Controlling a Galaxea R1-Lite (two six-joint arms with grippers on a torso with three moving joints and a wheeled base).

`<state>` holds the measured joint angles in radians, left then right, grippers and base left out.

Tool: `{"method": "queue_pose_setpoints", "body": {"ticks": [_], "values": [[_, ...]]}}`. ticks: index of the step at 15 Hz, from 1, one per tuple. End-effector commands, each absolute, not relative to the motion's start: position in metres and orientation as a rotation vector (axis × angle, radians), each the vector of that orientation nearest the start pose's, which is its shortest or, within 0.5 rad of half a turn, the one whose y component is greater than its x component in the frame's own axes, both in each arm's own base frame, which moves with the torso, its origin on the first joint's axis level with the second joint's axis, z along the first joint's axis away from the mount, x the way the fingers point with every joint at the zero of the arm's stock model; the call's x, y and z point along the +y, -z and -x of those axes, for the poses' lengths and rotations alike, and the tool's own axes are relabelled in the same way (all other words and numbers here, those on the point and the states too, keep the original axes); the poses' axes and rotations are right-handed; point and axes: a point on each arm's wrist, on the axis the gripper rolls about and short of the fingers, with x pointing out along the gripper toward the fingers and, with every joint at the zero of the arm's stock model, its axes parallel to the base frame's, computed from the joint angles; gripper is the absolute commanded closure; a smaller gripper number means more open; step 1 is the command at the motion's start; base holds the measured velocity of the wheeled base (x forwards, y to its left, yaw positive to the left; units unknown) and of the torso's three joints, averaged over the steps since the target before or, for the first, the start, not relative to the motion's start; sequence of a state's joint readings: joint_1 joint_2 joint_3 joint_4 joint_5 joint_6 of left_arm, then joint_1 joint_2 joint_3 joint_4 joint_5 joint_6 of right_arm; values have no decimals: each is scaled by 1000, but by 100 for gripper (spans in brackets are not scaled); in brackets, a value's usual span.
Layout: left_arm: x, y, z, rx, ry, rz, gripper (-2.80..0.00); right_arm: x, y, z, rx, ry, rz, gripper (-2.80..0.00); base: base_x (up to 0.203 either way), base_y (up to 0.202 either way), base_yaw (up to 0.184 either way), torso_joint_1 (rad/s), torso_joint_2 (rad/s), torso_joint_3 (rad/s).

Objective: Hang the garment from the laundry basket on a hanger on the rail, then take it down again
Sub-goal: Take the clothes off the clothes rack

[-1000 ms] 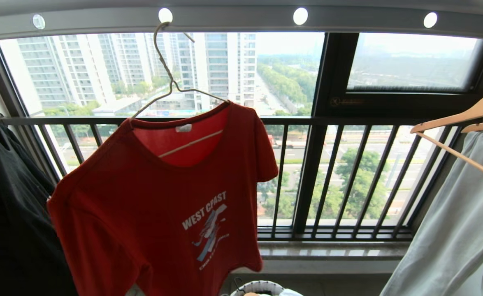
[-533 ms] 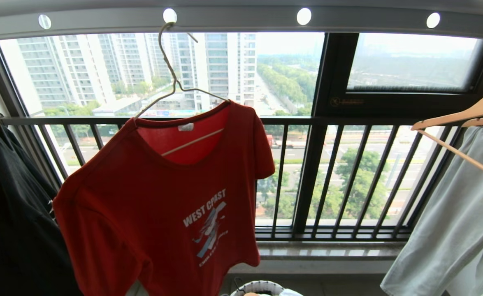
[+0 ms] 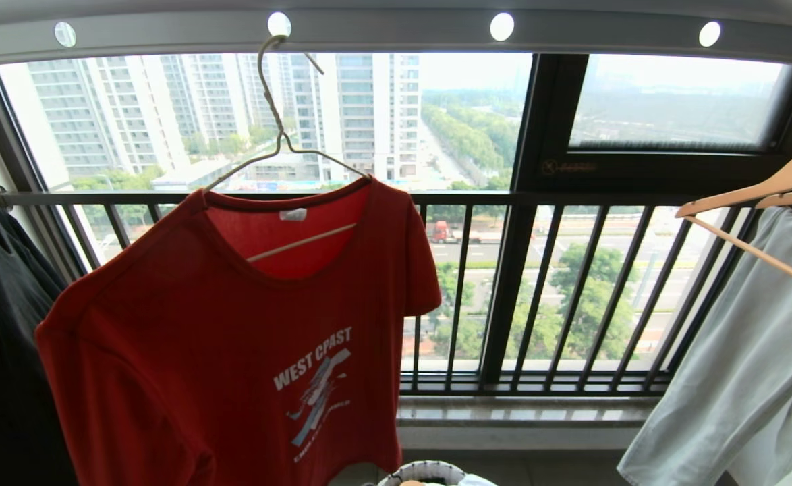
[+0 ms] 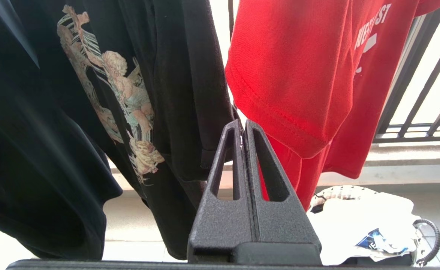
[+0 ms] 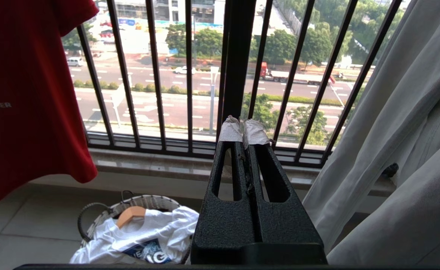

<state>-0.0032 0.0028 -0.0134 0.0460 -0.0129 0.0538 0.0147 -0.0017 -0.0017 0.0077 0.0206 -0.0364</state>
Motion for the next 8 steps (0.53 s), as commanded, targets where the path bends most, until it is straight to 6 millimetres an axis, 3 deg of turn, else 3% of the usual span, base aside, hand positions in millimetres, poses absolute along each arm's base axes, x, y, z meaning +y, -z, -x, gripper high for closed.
{"method": "queue_pose_setpoints", "body": {"ticks": [1, 8], "values": [[0, -75, 24, 33, 18, -55, 0, 0, -75, 23, 4, -37, 37, 0, 0, 0, 0, 0, 0, 0], [0, -75, 24, 33, 18, -55, 0, 0, -75, 23, 4, -37, 41, 0, 0, 0, 0, 0, 0, 0]]}}
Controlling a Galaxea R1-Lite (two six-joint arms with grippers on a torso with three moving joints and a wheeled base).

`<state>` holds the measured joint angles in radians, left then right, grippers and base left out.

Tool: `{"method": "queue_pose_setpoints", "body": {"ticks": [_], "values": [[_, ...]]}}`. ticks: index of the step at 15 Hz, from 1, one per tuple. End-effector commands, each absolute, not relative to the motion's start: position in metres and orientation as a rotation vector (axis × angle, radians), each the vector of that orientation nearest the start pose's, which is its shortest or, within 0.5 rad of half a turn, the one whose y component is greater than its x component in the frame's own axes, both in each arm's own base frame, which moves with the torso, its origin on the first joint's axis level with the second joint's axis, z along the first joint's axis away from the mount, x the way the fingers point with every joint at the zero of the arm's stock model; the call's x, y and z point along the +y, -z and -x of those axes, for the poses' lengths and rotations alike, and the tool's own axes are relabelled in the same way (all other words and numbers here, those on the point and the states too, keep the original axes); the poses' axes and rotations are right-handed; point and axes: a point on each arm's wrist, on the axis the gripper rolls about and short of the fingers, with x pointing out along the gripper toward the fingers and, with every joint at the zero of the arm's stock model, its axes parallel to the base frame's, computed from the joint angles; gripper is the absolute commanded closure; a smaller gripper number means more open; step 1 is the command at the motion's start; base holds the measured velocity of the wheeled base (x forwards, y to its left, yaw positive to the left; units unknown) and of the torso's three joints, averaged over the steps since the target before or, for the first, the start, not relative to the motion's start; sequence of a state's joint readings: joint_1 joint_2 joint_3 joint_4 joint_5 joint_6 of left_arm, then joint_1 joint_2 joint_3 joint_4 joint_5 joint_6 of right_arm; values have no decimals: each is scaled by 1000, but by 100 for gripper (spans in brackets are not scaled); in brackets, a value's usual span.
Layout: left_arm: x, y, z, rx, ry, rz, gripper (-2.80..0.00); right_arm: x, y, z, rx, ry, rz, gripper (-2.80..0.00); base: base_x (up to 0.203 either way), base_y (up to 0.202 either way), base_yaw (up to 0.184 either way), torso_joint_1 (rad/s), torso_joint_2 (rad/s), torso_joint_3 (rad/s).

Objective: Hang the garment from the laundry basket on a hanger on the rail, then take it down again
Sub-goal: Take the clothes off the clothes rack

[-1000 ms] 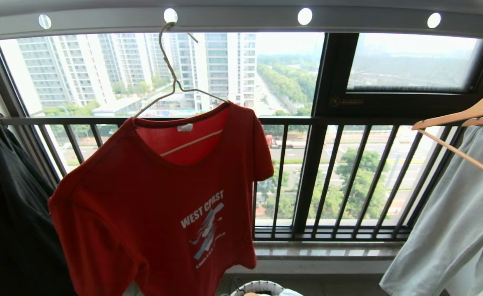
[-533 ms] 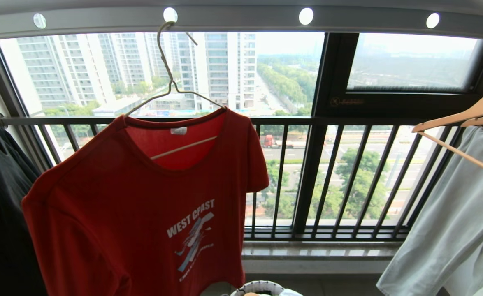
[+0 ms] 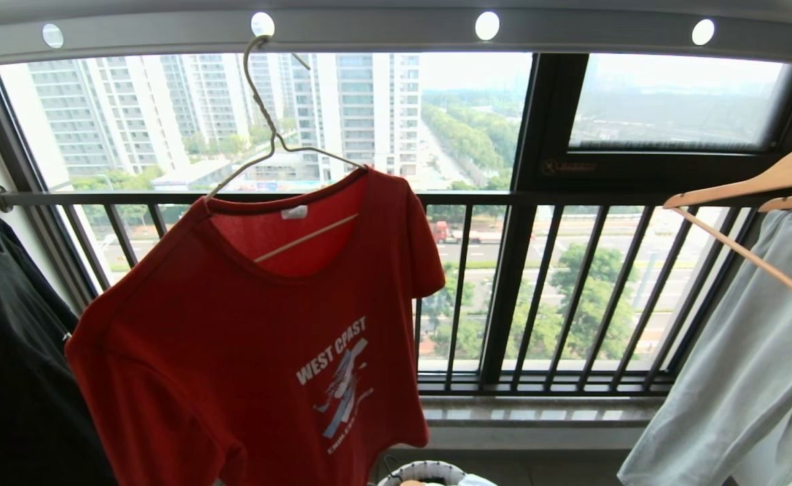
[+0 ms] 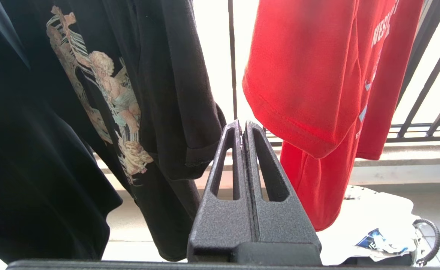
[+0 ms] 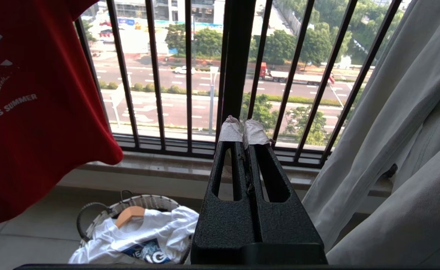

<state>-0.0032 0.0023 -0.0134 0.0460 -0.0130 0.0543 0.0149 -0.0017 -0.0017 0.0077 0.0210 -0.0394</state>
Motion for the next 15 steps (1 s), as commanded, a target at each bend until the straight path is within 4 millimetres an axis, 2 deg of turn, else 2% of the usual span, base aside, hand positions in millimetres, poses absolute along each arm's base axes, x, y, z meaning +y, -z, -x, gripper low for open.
{"method": "queue_pose_setpoints", "body": {"ticks": [1, 15], "values": [[0, -75, 24, 33, 18, -55, 0, 0, -75, 23, 5, -37, 41, 0, 0, 0, 0, 0, 0, 0], [0, -75, 24, 33, 18, -54, 0, 0, -75, 23, 8, -39, 44, 0, 0, 0, 0, 0, 0, 0]]}}
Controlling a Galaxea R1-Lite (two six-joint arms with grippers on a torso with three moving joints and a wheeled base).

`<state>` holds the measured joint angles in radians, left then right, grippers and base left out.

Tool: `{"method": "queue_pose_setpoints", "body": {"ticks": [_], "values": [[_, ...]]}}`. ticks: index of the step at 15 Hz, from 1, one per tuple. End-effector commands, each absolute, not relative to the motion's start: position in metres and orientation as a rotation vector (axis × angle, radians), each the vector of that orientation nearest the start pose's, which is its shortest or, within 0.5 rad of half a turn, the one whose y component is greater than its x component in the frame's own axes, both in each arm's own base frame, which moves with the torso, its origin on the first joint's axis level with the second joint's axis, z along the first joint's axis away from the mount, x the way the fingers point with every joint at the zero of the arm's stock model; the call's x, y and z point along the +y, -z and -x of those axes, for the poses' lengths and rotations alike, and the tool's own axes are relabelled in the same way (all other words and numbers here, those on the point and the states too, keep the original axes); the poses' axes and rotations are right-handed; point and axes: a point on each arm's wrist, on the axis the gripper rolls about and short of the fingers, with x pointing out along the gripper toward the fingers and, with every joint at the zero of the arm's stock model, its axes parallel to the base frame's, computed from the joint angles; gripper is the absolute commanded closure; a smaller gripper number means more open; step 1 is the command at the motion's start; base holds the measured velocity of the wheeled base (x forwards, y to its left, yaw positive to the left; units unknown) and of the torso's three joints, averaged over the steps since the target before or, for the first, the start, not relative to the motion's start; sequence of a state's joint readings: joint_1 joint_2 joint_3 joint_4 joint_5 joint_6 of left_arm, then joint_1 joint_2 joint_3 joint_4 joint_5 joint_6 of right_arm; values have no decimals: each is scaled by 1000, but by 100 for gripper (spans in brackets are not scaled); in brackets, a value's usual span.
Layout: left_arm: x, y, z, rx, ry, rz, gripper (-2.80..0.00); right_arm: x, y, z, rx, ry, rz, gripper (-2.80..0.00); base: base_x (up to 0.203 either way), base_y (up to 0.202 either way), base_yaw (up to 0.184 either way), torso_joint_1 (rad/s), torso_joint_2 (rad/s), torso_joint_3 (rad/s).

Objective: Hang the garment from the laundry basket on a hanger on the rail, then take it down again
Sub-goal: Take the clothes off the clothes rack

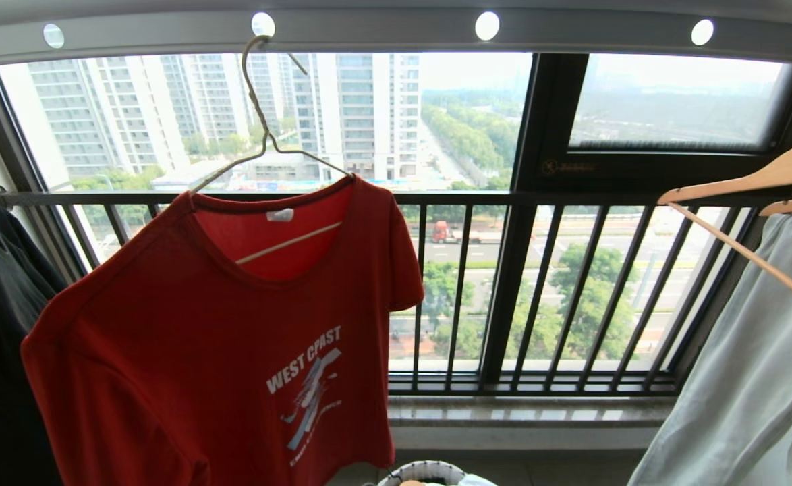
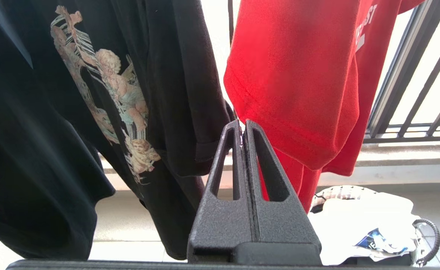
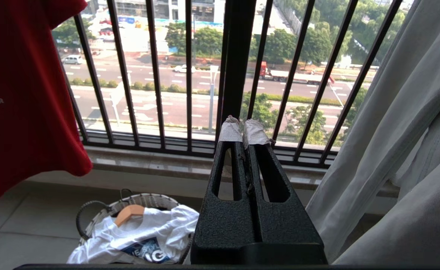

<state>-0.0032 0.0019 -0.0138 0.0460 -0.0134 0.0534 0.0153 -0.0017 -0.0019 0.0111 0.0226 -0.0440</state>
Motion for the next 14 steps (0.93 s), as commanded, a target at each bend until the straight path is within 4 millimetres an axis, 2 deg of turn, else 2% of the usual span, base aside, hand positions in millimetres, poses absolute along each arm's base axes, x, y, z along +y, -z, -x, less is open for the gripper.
{"method": "queue_pose_setpoints", "body": {"ticks": [1, 14], "values": [[0, -75, 24, 33, 18, -54, 0, 0, -75, 23, 7, -38, 44, 0, 0, 0, 0, 0, 0, 0], [0, -76, 24, 26, 9, -26, 0, 0, -75, 23, 8, -37, 43, 0, 0, 0, 0, 0, 0, 0]]}}
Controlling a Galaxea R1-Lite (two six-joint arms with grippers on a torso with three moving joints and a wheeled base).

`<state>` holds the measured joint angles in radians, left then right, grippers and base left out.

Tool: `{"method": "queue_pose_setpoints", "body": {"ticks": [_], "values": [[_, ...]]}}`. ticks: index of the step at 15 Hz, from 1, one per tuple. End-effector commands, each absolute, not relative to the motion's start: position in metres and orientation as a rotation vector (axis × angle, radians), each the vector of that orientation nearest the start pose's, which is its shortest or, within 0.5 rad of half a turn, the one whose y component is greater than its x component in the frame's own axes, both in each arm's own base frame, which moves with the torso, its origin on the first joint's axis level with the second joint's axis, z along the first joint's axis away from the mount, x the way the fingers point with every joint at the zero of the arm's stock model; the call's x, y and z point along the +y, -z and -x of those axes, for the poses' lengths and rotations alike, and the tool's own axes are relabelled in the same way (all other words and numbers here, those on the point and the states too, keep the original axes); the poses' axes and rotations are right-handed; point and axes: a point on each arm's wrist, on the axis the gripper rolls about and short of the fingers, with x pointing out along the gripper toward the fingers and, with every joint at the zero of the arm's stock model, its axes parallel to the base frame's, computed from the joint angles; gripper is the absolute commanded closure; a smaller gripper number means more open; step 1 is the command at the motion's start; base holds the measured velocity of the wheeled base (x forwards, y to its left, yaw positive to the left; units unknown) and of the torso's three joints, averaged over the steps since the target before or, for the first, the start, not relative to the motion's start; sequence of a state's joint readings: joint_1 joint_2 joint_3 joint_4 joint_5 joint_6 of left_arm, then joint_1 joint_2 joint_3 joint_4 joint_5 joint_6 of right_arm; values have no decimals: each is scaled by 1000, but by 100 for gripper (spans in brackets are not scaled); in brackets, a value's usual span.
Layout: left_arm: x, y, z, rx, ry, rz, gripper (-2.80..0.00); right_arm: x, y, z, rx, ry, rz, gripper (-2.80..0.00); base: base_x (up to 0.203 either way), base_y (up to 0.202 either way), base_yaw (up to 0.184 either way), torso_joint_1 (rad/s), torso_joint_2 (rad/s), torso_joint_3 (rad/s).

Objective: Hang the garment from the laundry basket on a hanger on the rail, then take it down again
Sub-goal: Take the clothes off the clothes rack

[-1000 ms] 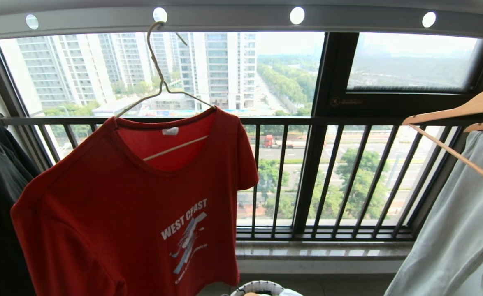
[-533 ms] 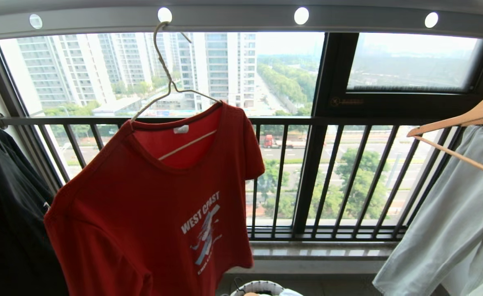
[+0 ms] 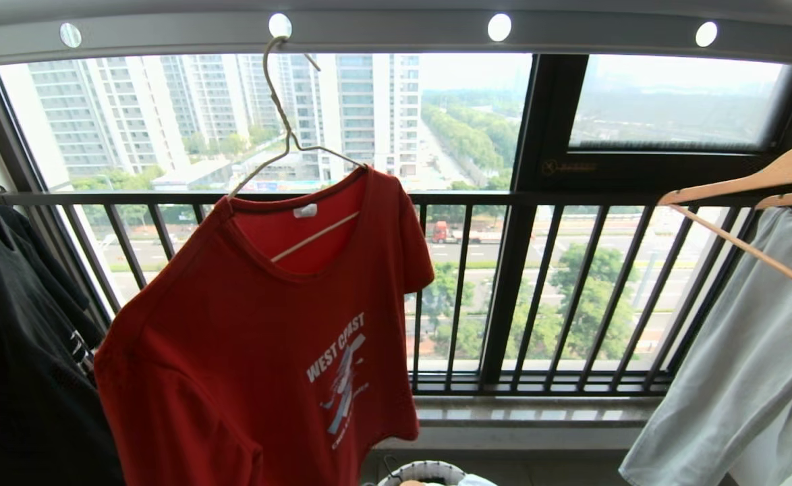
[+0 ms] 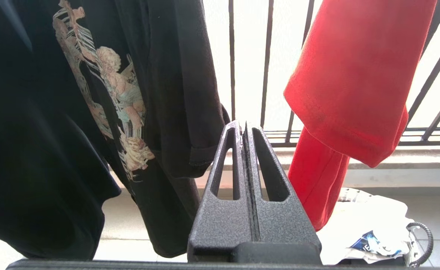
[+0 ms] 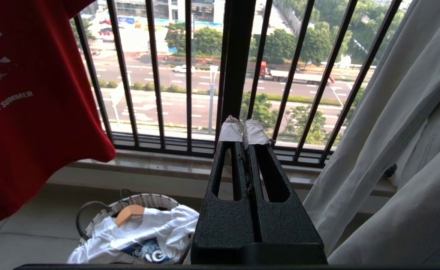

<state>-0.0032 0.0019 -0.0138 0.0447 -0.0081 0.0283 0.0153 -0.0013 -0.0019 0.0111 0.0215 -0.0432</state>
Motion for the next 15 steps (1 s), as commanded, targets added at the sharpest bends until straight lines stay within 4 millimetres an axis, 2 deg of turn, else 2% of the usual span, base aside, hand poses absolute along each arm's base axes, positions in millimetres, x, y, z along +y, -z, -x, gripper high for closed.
{"method": "queue_pose_setpoints", "body": {"ticks": [1, 3, 6, 11, 13, 15], "values": [[0, -84, 26, -2, 1, -17, 0, 0, -75, 23, 9, -37, 44, 0, 0, 0, 0, 0, 0, 0], [0, -111, 34, -79, -9, 6, 0, 0, -75, 23, 11, -38, 44, 0, 0, 0, 0, 0, 0, 0], [0, -161, 30, -86, 1, 12, 0, 0, -74, 23, 14, -38, 44, 0, 0, 0, 0, 0, 0, 0], [-1, -288, 1, -127, 117, 12, 0, 0, -75, 23, 13, -38, 44, 0, 0, 0, 0, 0, 0, 0], [-3, -325, -3, -97, 215, 8, 0, 0, -75, 23, 14, -39, 44, 0, 0, 0, 0, 0, 0, 0], [-7, -353, -11, -11, 347, 9, 0, 0, -75, 23, 15, -37, 44, 0, 0, 0, 0, 0, 0, 0]]}}
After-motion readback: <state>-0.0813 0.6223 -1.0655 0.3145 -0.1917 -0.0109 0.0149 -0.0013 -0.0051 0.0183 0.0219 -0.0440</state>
